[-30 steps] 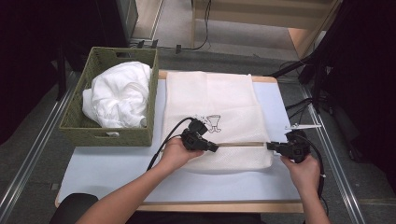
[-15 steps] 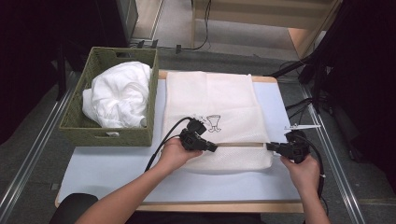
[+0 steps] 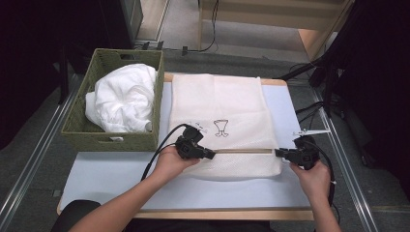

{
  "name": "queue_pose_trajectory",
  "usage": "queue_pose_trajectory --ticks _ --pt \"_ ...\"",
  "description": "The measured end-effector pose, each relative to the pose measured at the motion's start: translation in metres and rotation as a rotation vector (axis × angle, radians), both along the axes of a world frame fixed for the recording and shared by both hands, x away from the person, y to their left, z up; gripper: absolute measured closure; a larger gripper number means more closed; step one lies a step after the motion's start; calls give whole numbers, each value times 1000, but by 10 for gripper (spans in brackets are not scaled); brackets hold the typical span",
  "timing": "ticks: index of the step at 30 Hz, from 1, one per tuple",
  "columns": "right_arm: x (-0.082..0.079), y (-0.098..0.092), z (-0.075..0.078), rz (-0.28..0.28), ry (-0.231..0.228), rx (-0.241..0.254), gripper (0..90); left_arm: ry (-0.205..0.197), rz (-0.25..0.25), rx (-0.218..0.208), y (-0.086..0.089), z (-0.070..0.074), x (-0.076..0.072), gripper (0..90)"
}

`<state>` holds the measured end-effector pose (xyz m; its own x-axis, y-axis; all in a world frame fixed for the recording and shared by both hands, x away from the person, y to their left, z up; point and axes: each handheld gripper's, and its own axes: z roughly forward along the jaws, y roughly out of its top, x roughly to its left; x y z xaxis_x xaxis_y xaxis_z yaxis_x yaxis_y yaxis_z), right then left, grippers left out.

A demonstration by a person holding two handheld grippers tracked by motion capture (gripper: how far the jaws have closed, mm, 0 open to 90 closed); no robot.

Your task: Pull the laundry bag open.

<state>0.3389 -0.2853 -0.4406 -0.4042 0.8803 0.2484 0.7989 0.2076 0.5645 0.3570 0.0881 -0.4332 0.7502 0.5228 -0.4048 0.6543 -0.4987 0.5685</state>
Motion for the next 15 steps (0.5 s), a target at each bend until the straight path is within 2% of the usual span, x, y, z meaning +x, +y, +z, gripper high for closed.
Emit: queue_pose_trajectory --ticks 8,12,15 --pt "-1 0 0 1 -5 17 834 -15 1 7 1 3 -1 881" --pt "-1 1 1 5 -7 21 833 3 7 5 2 2 0 882" --pt "-1 0 0 6 -7 20 832 2 7 8 2 3 0 882"
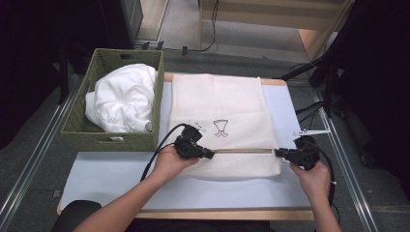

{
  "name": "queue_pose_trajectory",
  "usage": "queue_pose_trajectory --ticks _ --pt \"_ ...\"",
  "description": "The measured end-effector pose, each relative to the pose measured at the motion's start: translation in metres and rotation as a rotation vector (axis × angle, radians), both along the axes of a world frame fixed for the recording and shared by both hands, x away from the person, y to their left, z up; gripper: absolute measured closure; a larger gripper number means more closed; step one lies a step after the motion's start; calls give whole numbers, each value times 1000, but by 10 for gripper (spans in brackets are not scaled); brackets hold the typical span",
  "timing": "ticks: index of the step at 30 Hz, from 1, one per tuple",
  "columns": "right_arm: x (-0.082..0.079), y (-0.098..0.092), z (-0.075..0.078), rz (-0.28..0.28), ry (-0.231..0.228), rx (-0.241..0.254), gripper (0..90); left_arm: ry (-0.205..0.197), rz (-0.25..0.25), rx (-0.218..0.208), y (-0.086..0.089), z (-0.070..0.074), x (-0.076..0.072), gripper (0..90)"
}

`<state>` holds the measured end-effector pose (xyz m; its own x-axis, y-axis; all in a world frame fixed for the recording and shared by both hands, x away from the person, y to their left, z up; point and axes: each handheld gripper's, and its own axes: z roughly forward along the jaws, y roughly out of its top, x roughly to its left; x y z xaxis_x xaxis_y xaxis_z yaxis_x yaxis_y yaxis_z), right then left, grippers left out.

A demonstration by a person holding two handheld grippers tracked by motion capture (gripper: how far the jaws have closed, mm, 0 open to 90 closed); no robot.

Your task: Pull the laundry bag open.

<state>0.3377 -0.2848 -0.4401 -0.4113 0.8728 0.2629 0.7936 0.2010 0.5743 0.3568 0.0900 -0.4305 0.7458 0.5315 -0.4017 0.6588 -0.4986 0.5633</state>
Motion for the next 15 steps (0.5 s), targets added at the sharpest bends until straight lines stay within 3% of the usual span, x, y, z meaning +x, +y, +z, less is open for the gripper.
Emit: queue_pose_trajectory --ticks 10,15 --pt "0 0 1 5 2 3 832 3 7 -4 3 1 0 883" --pt "0 0 1 2 4 -11 832 -14 30 37 13 3 -2 883"
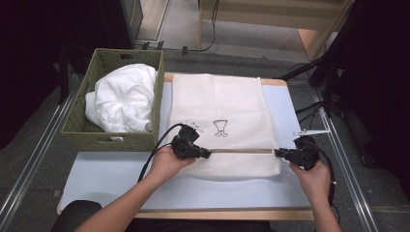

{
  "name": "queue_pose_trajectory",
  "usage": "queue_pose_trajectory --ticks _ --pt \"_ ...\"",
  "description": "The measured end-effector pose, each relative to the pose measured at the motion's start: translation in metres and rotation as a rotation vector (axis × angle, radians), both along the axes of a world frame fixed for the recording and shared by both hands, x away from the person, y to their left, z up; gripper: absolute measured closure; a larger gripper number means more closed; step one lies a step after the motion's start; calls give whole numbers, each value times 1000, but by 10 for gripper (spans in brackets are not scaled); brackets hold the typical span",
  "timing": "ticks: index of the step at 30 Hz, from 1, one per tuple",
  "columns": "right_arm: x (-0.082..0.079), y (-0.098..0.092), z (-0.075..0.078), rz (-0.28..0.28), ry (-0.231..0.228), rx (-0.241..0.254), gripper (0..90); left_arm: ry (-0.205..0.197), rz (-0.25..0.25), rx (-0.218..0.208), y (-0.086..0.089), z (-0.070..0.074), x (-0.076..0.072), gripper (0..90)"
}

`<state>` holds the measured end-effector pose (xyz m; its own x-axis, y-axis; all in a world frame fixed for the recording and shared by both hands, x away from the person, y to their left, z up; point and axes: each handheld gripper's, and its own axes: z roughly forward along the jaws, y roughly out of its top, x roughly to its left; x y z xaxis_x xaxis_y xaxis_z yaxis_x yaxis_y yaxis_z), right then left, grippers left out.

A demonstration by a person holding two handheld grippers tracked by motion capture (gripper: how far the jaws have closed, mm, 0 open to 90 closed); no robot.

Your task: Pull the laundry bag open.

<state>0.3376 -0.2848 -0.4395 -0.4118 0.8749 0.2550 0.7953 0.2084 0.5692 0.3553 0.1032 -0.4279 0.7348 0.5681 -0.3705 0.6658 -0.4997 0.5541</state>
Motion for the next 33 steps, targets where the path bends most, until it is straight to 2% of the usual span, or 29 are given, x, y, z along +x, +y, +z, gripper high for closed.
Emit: queue_pose_trajectory --ticks 4,5,8,13,19,23,33 --pt "1 -3 -2 -12 8 13 828 -6 15 5 7 1 -1 883" --pt "1 -4 -4 -11 11 18 828 -18 19 18 9 1 -3 883" --pt "0 -1 -2 -5 7 5 830 -19 21 19 9 -1 -4 883" --pt "0 -2 -2 -4 7 2 830 3 31 5 9 -3 -2 883" --pt "0 -1 -2 -1 10 -14 831 -8 30 14 8 -2 -3 882" --pt "0 -1 -2 0 5 7 832 -5 29 11 10 1 -5 883" --pt "1 0 1 12 10 13 835 -10 21 24 13 4 -9 884"
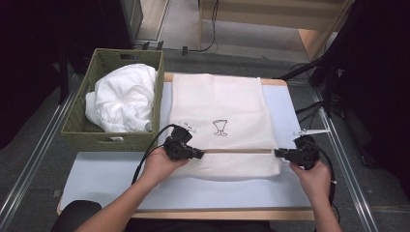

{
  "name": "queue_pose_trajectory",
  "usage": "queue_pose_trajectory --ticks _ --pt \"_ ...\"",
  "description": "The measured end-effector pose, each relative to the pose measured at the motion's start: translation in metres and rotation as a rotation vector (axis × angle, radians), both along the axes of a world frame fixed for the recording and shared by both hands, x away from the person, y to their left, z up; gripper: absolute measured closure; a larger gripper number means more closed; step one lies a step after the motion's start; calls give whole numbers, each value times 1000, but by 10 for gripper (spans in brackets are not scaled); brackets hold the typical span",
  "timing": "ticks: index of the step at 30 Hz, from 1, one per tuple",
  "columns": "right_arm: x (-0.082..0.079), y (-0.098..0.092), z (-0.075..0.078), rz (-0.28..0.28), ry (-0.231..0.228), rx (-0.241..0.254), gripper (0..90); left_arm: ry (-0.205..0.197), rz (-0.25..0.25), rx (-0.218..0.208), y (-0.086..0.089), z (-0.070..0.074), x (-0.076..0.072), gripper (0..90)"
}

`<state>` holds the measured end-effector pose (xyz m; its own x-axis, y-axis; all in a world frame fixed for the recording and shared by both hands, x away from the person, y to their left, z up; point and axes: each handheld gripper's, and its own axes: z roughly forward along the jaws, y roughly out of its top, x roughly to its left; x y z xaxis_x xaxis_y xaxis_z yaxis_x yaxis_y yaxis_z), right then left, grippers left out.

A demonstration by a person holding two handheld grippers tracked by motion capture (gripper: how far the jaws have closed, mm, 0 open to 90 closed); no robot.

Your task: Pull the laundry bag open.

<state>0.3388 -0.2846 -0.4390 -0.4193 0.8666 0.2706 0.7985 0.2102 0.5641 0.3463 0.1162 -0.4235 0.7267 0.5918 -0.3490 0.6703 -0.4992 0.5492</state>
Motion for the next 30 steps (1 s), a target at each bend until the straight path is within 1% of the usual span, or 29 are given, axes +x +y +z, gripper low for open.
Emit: queue_pose_trajectory --ticks 2,3,4,5,7,8,9,10,11,12,13,14,15,16,20,21,22,24,26,29,30 --pt "0 0 0 2 -6 7 835 -3 -2 3 1 1 -1 884" --pt "0 1 0 2 -6 5 836 2 -3 -3 2 1 -1 885" --pt "0 1 0 2 -6 5 836 -2 4 -7 3 2 -2 885" --pt "1 3 0 11 -7 8 838 -11 9 9 3 2 -2 887" --pt "1 5 0 17 -10 -2 841 -20 11 26 3 1 -3 888" --pt "1 5 1 17 -8 -13 841 -11 16 21 4 1 -2 888" --pt "0 5 1 15 -8 -2 841 -11 16 21 4 1 -2 889" --pt "0 5 1 14 -9 2 846 0 23 17 5 0 -2 889" --pt "0 6 2 6 -15 -18 849 1 45 58 8 -2 -1 889" --pt "-1 5 2 -3 -19 -45 849 14 57 64 13 -3 1 889" --pt "-1 3 3 -9 -19 -36 849 20 51 54 16 -3 0 889" --pt "-1 3 3 -9 -19 -36 849 20 51 54 16 -3 0 888" --pt "0 0 3 -9 -15 -2 849 13 50 48 16 -1 -3 888" --pt "0 -1 1 -13 -7 7 848 3 31 51 16 2 -7 887" --pt "0 2 0 2 -1 3 847 -2 42 46 23 3 -8 887" --pt "0 6 0 11 -4 8 847 4 51 23 27 3 -7 886" --pt "0 7 0 14 -3 4 847 4 51 23 27 3 -7 886" --pt "0 7 0 17 -3 1 847 18 61 4 29 2 -6 886" --pt "0 5 0 15 -6 8 847 17 61 6 27 1 -5 886" --pt "0 4 0 10 -3 -1 847 20 68 0 25 0 -5 886" --pt "0 3 0 10 -6 5 847 22 67 1 26 0 -4 886"
